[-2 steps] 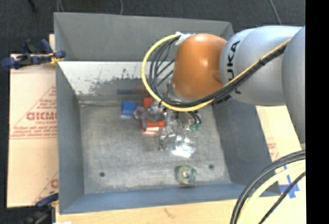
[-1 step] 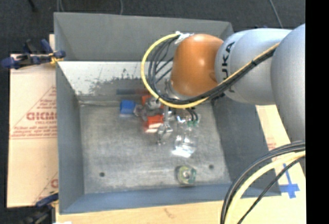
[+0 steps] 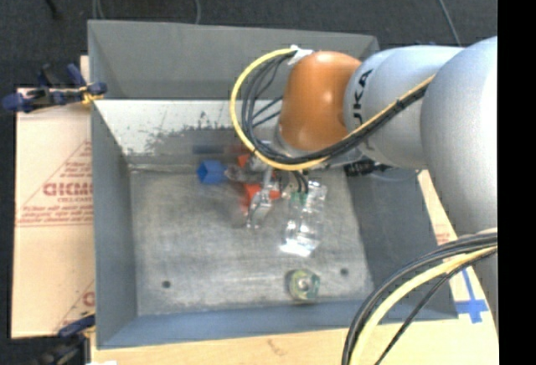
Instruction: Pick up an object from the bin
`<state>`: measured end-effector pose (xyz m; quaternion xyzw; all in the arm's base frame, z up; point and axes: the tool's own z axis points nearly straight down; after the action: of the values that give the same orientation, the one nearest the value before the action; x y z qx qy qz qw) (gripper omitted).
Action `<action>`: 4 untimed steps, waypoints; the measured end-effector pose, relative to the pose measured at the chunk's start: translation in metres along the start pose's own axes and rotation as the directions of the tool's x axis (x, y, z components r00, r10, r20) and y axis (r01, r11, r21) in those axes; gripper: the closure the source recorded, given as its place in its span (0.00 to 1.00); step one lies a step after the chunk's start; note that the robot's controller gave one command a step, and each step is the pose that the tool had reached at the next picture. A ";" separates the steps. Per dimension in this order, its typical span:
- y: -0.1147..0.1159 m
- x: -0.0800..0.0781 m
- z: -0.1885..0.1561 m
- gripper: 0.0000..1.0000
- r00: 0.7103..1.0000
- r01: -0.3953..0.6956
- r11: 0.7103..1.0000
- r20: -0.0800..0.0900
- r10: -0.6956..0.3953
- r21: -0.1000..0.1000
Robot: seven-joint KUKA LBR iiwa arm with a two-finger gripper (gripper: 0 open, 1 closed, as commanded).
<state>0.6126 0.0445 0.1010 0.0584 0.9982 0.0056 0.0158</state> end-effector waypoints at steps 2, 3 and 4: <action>-0.001 -0.001 0.001 0.00 0.999 0.032 0.999 0.003 -0.032 0.000; -0.004 -0.007 0.002 0.00 1.000 -0.015 1.000 0.009 0.015 0.001; -0.005 -0.008 0.003 0.00 0.999 0.049 0.999 0.008 -0.049 0.002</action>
Offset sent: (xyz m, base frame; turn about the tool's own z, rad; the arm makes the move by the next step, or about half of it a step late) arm 0.0057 -0.0054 -0.0310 0.1816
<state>0.6196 0.0382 0.0984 0.0338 0.9992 0.0040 0.0200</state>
